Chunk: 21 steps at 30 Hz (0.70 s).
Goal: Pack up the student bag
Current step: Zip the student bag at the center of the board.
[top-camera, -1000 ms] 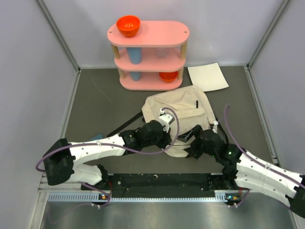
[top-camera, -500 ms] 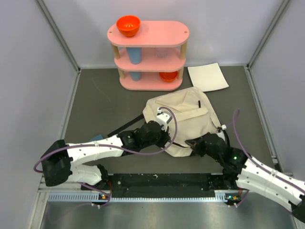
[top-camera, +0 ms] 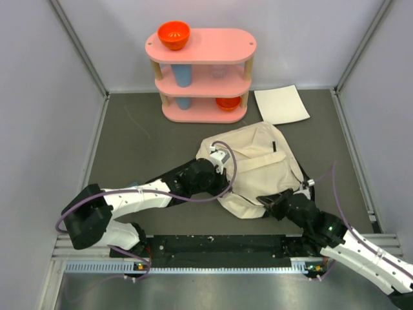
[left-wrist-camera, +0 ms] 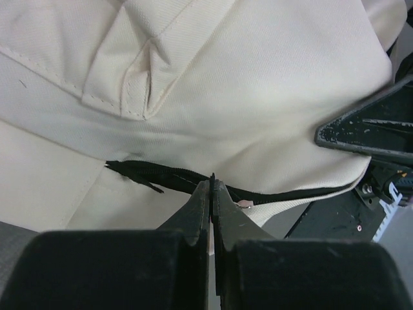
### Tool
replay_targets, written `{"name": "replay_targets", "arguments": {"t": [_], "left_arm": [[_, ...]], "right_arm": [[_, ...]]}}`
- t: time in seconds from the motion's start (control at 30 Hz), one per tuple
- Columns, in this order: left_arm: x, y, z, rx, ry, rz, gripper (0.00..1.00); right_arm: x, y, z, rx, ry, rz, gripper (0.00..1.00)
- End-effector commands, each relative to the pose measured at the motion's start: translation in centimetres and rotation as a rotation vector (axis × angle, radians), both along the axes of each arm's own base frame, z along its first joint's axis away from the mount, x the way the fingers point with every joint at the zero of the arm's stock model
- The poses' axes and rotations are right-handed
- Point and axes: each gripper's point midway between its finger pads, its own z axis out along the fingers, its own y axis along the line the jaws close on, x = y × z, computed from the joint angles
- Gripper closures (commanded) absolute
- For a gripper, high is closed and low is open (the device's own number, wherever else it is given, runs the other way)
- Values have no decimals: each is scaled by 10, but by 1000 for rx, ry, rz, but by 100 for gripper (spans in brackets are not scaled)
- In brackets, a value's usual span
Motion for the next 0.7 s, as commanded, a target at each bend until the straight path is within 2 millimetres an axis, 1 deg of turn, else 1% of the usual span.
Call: {"name": "replay_targets", "arguments": {"t": [0.0, 0.03, 0.07, 0.1, 0.13, 0.17, 0.2, 0.23, 0.27, 0.3, 0.33, 0.37, 0.4, 0.43, 0.47, 0.5, 0.53, 0.63, 0.67], "left_arm": [[9, 54, -28, 141, -2, 77, 100], [3, 50, -20, 102, -1, 50, 100], [-2, 47, -17, 80, 7, 27, 100], [-13, 42, -16, 66, 17, -10, 100], [-16, 40, -13, 58, 12, -20, 100], [-20, 37, -11, 53, 15, -26, 100], [-24, 33, -9, 49, 13, -34, 100], [-25, 31, -11, 50, 24, -29, 100], [-27, 30, -12, 43, 44, -18, 100], [-26, 23, -7, 14, 37, -23, 100], [-27, 20, -9, 12, 45, -23, 100], [-27, 18, -7, 2, 48, -17, 100], [-26, 15, -6, -4, 46, -11, 100], [-23, 15, -5, -7, 42, 2, 100], [-22, 13, -2, -17, 40, 12, 100], [-20, 13, 0, -22, 37, 21, 100], [-17, 13, 1, -23, 30, 34, 100], [-16, 8, 10, -52, 24, 32, 100], [-17, 7, 12, -60, 24, 22, 100]], "right_arm": [[4, -31, -13, -223, 0, -54, 82], [6, -28, 4, -217, -25, -45, 59], [7, -27, 7, -262, -28, -22, 43], [7, -23, 15, -265, -35, -2, 31], [9, -18, 39, -241, -60, 10, 19], [9, -13, 40, -271, -44, 36, 15], [4, -5, 46, -246, -18, 71, 11], [5, 5, 62, -209, -18, 93, 10], [1, 11, 64, -196, 7, 118, 9], [-6, 24, 65, -185, 52, 169, 9], [-10, 28, 64, -163, 92, 165, 8], [-11, 28, 62, -159, 121, 136, 8], [-21, 36, 60, -153, 130, 157, 8], [-22, 39, 62, -100, 153, 111, 7], [-20, 37, 62, -94, 140, 65, 8], [-30, 44, 59, -78, 150, 80, 8], [-33, 47, 59, -29, 181, 43, 8], [-37, 49, 58, -40, 196, 32, 9], [-35, 48, 57, -57, 189, 26, 8]]}}
